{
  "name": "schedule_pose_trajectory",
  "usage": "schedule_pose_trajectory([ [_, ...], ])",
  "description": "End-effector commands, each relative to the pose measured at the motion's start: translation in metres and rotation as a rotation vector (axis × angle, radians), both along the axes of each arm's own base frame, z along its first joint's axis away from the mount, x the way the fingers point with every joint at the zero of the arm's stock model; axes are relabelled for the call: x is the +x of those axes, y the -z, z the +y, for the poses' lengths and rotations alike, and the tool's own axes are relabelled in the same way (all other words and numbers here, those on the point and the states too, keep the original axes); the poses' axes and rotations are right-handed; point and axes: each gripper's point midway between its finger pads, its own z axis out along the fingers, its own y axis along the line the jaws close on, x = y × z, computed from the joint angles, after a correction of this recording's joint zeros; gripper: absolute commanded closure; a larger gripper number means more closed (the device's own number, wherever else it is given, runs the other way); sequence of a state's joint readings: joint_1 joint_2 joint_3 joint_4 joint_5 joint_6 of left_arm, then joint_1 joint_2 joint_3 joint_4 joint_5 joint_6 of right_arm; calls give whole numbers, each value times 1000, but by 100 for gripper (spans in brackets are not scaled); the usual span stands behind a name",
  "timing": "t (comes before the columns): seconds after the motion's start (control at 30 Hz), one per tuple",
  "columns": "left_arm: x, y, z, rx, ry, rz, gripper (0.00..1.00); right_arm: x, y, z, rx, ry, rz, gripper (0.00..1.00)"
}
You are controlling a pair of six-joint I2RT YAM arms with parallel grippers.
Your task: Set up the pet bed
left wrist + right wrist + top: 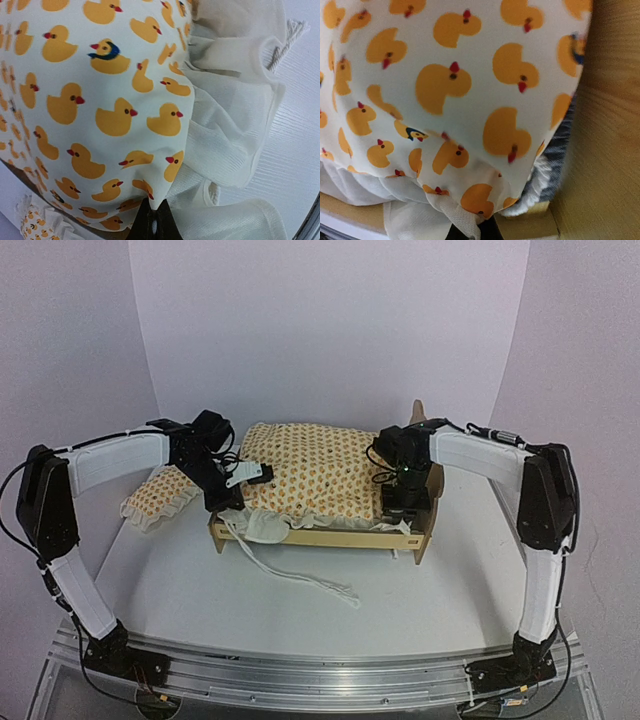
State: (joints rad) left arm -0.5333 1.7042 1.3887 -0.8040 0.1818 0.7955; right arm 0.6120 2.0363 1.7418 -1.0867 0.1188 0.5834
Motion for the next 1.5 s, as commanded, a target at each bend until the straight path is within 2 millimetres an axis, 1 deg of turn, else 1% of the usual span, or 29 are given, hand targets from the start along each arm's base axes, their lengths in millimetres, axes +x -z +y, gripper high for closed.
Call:
schedule_pose_trajectory([
  [0.0, 44, -66, 7, -126, -111, -127, 100, 11, -108, 4, 132, -20, -215, 100],
  [0.03, 50, -74, 10, -143, -126, -132, 100, 12, -126, 5, 155, -29, -253, 100],
  [0.1, 52, -81, 12, -165, -133, -122, 100, 12, -152, 4, 189, -41, -312, 100],
  [0.17, 52, -83, 14, -170, -134, -122, 100, 8, -168, 1, 207, -42, -347, 100],
  [0.27, 52, -80, 17, -154, -138, -123, 100, 2, -181, -1, 235, -45, -366, 100],
  [0.4, 57, -82, 26, -141, -166, -141, 100, -3, -195, 4, 290, -49, -373, 100],
  [0.47, 59, -80, 31, -127, -173, -147, 100, -6, -194, 5, 300, -50, -364, 100],
  [0.57, 52, -68, 29, -127, -149, -109, 100, -6, -175, 7, 287, -50, -324, 100],
  [0.63, 47, -60, 26, -134, -134, -79, 100, -3, -160, 15, 298, -57, -286, 100],
  [0.7, 42, -49, 26, -129, -128, -36, 99, 0, -151, 24, 314, -57, -262, 100],
  [0.73, 40, -44, 26, -120, -127, -19, 96, 2, -148, 28, 324, -56, -255, 100],
  [0.77, 37, -40, 27, -108, -123, 2, 86, 4, -146, 31, 335, -54, -252, 100],
  [0.83, 32, -38, 27, -102, -107, 37, 55, 7, -143, 39, 360, -55, -245, 100],
  [0.87, 30, -46, 24, -119, -90, 38, 38, 9, -141, 43, 365, -56, -242, 100],
  [0.9, 29, -58, 19, -149, -70, 29, 28, 11, -140, 45, 367, -56, -241, 100],
  [0.93, 28, -73, 12, -188, -47, 13, 23, 12, -140, 47, 368, -54, -241, 100],
  [0.97, 28, -95, 4, -240, -16, -12, 18, 14, -140, 48, 369, -47, -243, 100],
  [1.03, 21, -133, -18, -317, 67, -57, 10, 16, -139, 51, 372, -44, -244, 100],
  [1.1, 8, -151, -52, -344, 161, -60, 6, 17, -139, 52, 373, -43, -249, 100],
  [1.17, -6, -169, -92, -402, 248, -57, 4, 19, -140, 53, 374, -38, -254, 100],
  [1.2, -13, -169, -114, -435, 272, -40, 3, 19, -140, 53, 377, -34, -257, 100],
  [1.27, -20, -169, -159, -513, 314, -42, 1, 21, -140, 54, 383, -23, -257, 100],
  [1.33, -23, -150, -197, -538, 316, -24, 1, 23, -141, 56, 389, -14, -259, 100],
  [1.4, -18, -136, -230, -565, 317, -56, 1, 26, -141, 59, 397, -5, -257, 100],
  [1.43, -17, -128, -243, -578, 325, -62, 0, 27, -141, 60, 400, 0, -257, 100],
  [1.47, -12, -125, -253, -593, 324, -74, 0, 28, -142, 60, 401, 6, -259, 100],
])
